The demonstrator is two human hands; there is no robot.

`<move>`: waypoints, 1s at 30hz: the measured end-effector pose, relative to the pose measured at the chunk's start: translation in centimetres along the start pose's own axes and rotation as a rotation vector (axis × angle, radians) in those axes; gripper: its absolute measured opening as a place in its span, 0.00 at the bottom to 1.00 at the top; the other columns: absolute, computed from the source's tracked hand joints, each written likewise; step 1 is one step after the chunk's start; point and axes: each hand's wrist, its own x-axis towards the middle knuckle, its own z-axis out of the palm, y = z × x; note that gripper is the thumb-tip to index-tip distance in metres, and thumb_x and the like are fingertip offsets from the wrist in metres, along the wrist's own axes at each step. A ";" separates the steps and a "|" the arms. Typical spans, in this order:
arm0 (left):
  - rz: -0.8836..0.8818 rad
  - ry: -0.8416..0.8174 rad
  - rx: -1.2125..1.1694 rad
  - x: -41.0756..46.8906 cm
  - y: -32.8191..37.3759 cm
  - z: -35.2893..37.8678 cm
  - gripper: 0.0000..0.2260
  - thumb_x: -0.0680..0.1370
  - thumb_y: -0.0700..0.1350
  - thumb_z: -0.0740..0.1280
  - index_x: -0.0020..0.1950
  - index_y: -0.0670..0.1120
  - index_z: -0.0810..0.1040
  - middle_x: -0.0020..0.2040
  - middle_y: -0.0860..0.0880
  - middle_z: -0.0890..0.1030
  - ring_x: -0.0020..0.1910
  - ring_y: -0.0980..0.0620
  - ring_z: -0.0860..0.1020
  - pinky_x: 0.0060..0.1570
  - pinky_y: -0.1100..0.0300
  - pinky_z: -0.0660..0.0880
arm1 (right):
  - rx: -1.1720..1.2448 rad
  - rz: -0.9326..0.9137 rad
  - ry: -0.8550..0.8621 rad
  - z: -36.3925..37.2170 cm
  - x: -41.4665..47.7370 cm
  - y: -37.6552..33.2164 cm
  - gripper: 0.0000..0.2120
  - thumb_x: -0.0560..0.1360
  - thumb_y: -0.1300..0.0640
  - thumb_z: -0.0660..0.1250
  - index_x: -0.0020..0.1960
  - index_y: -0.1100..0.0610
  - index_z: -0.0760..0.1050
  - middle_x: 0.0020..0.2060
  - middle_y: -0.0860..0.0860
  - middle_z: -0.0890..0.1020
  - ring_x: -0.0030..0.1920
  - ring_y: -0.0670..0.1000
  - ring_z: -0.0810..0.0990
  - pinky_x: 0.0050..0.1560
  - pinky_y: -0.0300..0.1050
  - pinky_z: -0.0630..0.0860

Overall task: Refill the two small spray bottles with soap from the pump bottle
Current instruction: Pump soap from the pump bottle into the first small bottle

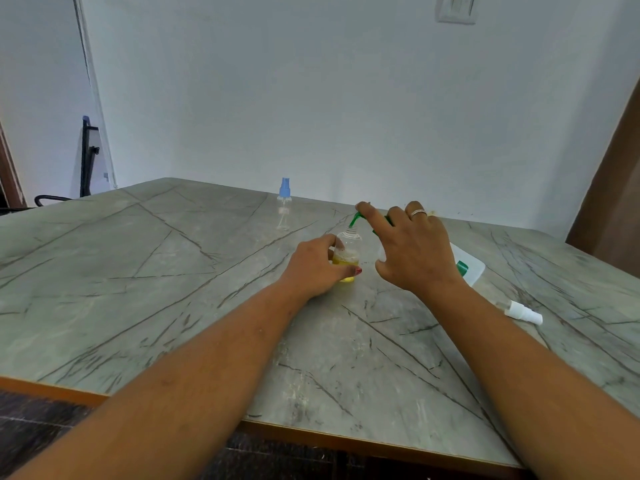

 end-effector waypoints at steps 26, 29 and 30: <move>-0.029 -0.006 -0.007 -0.1 0.3 -0.3 0.25 0.69 0.57 0.73 0.62 0.49 0.72 0.60 0.47 0.77 0.51 0.53 0.73 0.49 0.64 0.69 | 0.030 0.010 -0.014 0.0 0.5 -0.3 0.42 0.67 0.43 0.70 0.72 0.47 0.49 0.55 0.54 0.77 0.55 0.57 0.74 0.45 0.48 0.76; -0.027 -0.009 -0.003 0.0 0.1 -0.2 0.26 0.68 0.57 0.73 0.62 0.49 0.72 0.61 0.47 0.76 0.50 0.54 0.72 0.49 0.64 0.69 | 0.048 0.012 -0.022 0.1 0.5 -0.2 0.42 0.67 0.42 0.69 0.73 0.47 0.49 0.56 0.53 0.77 0.55 0.57 0.74 0.46 0.48 0.76; -0.027 -0.010 0.003 0.0 0.1 -0.2 0.26 0.68 0.57 0.72 0.62 0.49 0.72 0.61 0.47 0.76 0.50 0.54 0.72 0.49 0.64 0.69 | 0.054 0.017 -0.021 0.0 0.5 -0.1 0.42 0.67 0.43 0.70 0.72 0.47 0.50 0.55 0.53 0.77 0.54 0.57 0.74 0.45 0.48 0.76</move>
